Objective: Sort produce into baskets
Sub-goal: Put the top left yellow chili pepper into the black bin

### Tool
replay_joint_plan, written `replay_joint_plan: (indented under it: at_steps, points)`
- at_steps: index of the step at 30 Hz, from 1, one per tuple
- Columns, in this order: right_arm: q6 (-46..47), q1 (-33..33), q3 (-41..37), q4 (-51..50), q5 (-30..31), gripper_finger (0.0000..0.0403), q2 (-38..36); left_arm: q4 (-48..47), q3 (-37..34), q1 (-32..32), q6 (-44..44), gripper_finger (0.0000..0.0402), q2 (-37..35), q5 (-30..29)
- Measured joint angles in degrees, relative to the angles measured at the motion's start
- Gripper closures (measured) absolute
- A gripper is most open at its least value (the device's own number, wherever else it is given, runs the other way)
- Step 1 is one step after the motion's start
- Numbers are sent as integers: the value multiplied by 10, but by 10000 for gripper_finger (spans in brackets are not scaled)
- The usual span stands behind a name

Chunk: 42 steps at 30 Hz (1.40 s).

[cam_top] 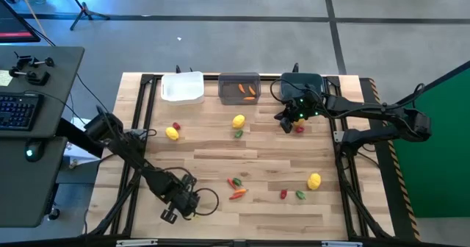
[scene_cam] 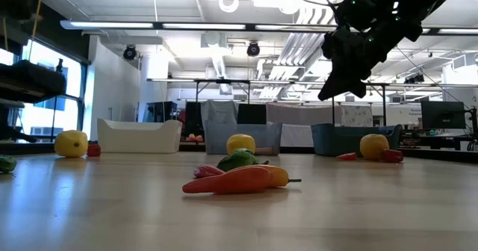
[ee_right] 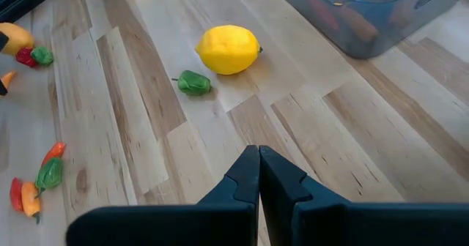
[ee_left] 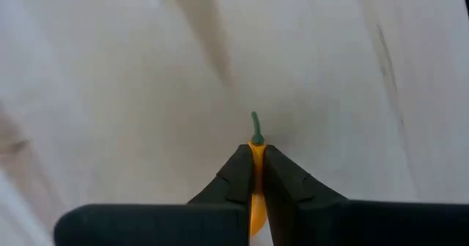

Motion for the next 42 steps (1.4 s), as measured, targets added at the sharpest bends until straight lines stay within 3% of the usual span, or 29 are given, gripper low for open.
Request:
replay_joint_plan:
  at_steps: [5,10,18,22,28,34,42]
  points:
    - [0,0,0,1,0,403,0,-17,0,36,-15,399,-53,-2]
    - [-12,0,0,2,1,403,0,-27,0,116,-41,400,-122,-2]
    - [-19,0,0,4,1,403,0,-22,0,337,-55,401,-220,-35]
    - [-9,0,0,5,6,403,0,71,0,463,-52,401,-227,-34]
    - [19,0,0,4,43,403,0,256,0,609,-60,401,-186,-22]
    - [57,1,0,4,74,403,0,359,2,695,-35,401,-104,5]
    - [108,1,0,5,116,403,0,345,103,734,54,402,22,31]
